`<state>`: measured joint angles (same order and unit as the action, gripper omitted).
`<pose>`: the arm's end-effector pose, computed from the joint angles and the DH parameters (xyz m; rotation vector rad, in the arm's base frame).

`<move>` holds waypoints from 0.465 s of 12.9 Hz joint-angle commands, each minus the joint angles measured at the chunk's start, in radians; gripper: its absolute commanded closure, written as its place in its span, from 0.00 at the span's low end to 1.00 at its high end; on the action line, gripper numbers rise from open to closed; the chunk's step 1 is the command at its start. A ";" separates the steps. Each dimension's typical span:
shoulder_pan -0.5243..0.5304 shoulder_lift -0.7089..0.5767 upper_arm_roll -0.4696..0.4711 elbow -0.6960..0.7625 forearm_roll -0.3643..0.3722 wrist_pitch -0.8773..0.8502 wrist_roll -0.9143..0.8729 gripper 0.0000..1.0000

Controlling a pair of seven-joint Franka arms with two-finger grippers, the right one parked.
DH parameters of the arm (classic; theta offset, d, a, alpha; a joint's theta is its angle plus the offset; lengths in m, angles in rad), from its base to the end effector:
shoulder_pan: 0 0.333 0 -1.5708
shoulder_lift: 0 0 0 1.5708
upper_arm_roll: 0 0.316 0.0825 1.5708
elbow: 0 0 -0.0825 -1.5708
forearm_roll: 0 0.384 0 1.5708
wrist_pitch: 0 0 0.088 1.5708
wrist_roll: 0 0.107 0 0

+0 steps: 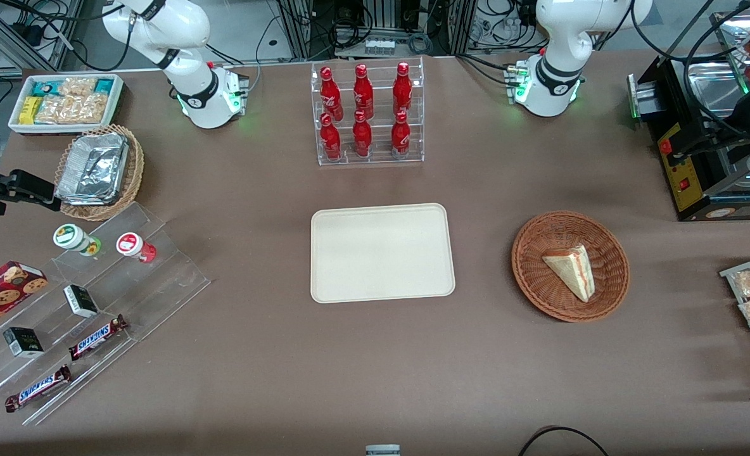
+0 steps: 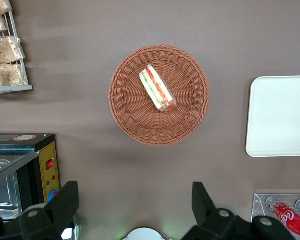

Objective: Place sandwich from basket to tray
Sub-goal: 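Move the left gripper from rest toward the wicker basket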

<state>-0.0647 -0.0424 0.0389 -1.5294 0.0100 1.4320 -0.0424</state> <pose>0.5266 -0.0119 0.6549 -3.1301 -0.0276 0.0857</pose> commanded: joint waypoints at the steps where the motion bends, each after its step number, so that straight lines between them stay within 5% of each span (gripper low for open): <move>1: 0.016 0.009 -0.017 0.017 0.002 -0.031 0.015 0.00; 6: 0.009 0.050 -0.017 0.011 0.011 0.004 0.003 0.00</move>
<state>-0.0647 -0.0205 0.0319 -1.5305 0.0117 1.4242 -0.0425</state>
